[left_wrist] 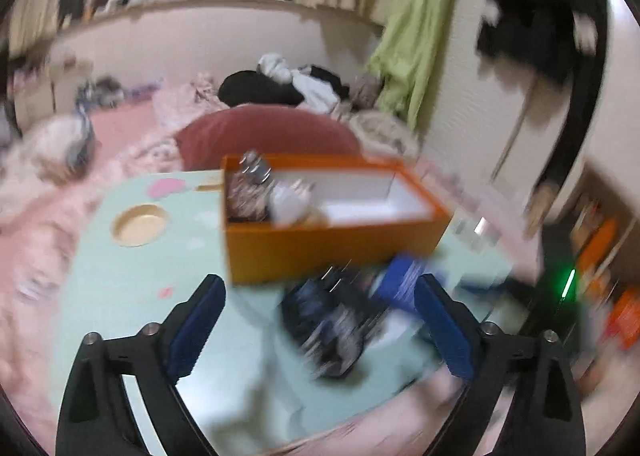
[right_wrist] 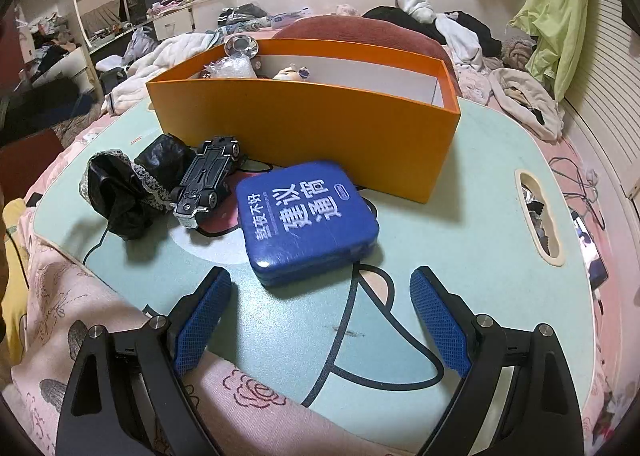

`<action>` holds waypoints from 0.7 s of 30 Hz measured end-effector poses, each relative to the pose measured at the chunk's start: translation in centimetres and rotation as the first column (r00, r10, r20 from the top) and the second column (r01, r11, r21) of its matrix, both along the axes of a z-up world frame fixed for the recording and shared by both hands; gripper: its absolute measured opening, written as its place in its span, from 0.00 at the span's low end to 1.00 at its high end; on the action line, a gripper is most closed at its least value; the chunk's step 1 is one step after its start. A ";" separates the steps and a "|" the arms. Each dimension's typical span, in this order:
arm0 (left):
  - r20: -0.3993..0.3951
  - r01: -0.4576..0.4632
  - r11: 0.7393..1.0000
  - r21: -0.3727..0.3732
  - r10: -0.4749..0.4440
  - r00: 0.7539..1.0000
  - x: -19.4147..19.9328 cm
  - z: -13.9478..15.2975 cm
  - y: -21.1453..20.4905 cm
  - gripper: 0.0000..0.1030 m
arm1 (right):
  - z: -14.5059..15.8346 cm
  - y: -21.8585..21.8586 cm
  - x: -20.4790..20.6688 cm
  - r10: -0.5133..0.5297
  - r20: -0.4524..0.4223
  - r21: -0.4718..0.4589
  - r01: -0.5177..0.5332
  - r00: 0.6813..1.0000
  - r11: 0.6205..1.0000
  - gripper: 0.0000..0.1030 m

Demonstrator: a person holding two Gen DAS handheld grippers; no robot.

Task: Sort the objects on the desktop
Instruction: 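Lift the toy car out and set it beside the black cloth with the left tool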

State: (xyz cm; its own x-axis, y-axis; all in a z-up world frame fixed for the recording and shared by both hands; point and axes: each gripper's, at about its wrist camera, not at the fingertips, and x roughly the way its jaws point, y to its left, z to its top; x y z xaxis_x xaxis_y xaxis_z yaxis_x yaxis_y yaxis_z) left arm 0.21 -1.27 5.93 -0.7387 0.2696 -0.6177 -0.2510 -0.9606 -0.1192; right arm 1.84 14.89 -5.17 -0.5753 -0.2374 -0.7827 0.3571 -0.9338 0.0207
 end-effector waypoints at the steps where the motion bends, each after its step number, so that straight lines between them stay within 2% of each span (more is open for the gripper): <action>1: 0.016 0.003 0.999 -0.050 -0.002 1.000 0.2 -0.7 0.0 0.93 | 0.0 0.0 0.0 0.000 0.000 0.000 0.000 1.000 1.000 0.88; 2: 0.039 0.004 0.995 -0.097 -0.001 0.999 0.5 -1.8 0.1 0.93 | 0.0 0.0 0.0 0.000 0.000 0.000 0.000 1.000 1.000 0.88; 3: 0.058 0.010 0.994 -0.111 -0.003 0.998 0.7 -2.6 0.2 0.93 | 0.0 0.0 0.0 0.000 0.000 0.000 0.000 1.000 1.000 0.88; 6: 0.131 0.029 0.995 -0.092 -0.017 0.991 0.0 -4.9 0.9 0.93 | 0.0 0.1 0.0 0.001 0.000 0.000 -0.001 1.000 1.000 0.88; 8: 0.156 0.013 0.994 -0.113 0.005 0.988 -0.9 -6.1 1.7 0.94 | 0.0 0.1 0.0 0.001 0.000 0.000 -0.001 1.000 1.000 0.88; 11: 0.108 -0.041 0.989 -0.139 0.057 0.993 -1.4 -6.9 2.4 1.00 | 0.0 0.1 0.1 0.000 -0.001 0.001 0.000 1.000 1.000 0.88; 21: 0.095 -0.048 0.990 -0.129 0.061 0.994 -1.4 -7.2 2.0 1.00 | 0.2 0.6 0.3 -0.004 -0.005 -0.003 0.004 1.000 1.000 0.89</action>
State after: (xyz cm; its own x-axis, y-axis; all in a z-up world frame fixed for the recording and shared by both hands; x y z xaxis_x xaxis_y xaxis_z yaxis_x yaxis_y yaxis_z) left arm -1.21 0.74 -1.26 -0.6844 0.1458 -0.7144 -0.1910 -0.9814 -0.0173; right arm 2.10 15.48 -4.98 -0.5802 -0.2371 -0.7792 0.3536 -0.9351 0.0213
